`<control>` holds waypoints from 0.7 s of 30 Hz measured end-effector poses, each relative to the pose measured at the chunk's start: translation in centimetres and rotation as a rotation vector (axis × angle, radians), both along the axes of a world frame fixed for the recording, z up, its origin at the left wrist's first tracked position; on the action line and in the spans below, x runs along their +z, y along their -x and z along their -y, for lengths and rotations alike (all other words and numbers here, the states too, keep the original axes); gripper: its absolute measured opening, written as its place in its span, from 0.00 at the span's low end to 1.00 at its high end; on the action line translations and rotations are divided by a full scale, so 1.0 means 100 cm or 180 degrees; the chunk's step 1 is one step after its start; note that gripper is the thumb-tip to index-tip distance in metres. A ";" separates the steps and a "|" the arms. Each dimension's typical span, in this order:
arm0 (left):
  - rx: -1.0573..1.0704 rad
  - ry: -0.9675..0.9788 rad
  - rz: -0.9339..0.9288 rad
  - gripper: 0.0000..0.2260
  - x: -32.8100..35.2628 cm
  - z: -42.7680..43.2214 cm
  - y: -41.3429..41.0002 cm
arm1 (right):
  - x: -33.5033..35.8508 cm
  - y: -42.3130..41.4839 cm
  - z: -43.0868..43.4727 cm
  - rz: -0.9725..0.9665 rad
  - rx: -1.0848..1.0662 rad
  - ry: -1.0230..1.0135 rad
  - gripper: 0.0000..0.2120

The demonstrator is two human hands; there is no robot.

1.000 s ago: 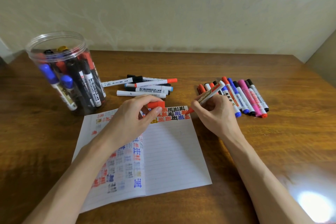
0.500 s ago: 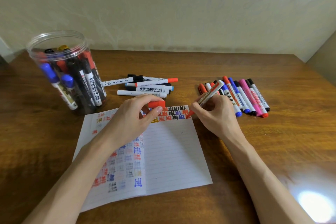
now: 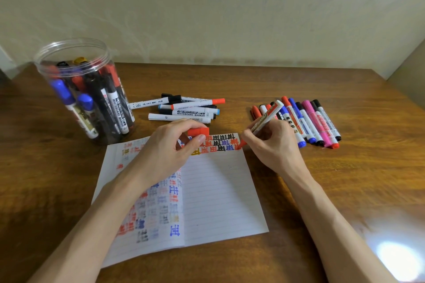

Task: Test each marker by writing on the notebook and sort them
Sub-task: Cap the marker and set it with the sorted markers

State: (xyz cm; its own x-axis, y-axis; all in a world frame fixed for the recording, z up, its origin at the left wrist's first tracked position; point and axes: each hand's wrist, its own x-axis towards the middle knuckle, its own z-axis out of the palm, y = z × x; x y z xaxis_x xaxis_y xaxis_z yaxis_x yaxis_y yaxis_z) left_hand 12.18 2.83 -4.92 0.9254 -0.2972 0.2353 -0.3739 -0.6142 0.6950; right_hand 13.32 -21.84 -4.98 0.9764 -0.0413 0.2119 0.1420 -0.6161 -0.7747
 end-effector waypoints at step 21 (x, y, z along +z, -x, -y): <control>0.0061 0.0230 -0.0078 0.15 0.001 0.000 0.002 | 0.005 0.002 -0.001 -0.0023 -0.0127 -0.0073 0.06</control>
